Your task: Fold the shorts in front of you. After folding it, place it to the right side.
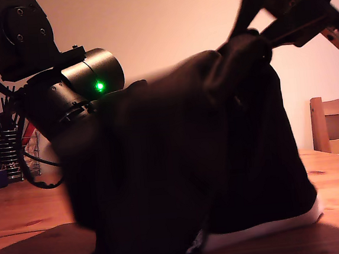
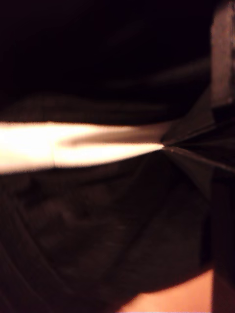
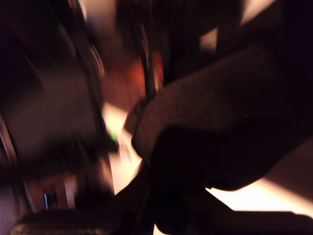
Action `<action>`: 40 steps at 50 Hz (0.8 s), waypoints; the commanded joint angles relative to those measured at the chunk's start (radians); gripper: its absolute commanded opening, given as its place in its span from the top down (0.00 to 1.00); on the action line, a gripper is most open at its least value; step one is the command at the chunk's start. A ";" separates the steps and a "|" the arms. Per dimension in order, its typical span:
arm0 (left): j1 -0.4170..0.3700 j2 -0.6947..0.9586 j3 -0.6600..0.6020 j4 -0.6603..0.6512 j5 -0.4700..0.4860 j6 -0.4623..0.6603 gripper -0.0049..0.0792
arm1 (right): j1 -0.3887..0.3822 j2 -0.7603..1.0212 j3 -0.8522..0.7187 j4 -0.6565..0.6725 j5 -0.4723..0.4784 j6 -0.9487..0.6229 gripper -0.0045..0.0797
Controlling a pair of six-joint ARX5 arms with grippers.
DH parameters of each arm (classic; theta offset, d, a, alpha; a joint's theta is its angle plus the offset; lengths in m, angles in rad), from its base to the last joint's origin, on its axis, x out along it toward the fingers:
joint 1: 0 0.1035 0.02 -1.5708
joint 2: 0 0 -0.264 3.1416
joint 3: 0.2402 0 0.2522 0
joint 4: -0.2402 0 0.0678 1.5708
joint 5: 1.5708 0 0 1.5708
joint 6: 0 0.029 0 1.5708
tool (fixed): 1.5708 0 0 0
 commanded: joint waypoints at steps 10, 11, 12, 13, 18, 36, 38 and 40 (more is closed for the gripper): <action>-0.033 0.027 -0.004 -0.060 0.097 0.013 0.97 | -0.033 0.006 0.006 0.082 0.124 0.005 0.96; -0.037 0.027 -0.004 -0.062 0.100 0.012 0.97 | -0.033 0.010 0.006 0.091 0.133 0.005 0.96; -0.040 0.026 -0.004 -0.065 0.103 0.012 0.97 | -0.033 0.014 0.006 0.101 0.138 0.005 0.96; -0.043 0.026 -0.004 -0.066 0.108 0.012 0.97 | -0.032 0.019 0.006 0.109 0.148 0.006 0.96; -0.061 0.019 -0.003 -0.064 0.141 0.010 0.97 | -0.031 0.052 0.006 0.158 0.163 0.006 0.96; -0.117 -0.013 0.000 -0.035 0.130 -0.039 0.97 | -0.023 0.174 0.006 0.264 0.169 -0.019 0.96; -0.108 -0.027 0.000 -0.037 0.121 -0.038 0.97 | -0.023 0.175 0.006 0.271 0.170 -0.021 0.96; -0.094 -0.045 0.000 -0.037 0.122 -0.037 0.97 | -0.024 0.175 0.006 0.275 0.170 -0.022 0.96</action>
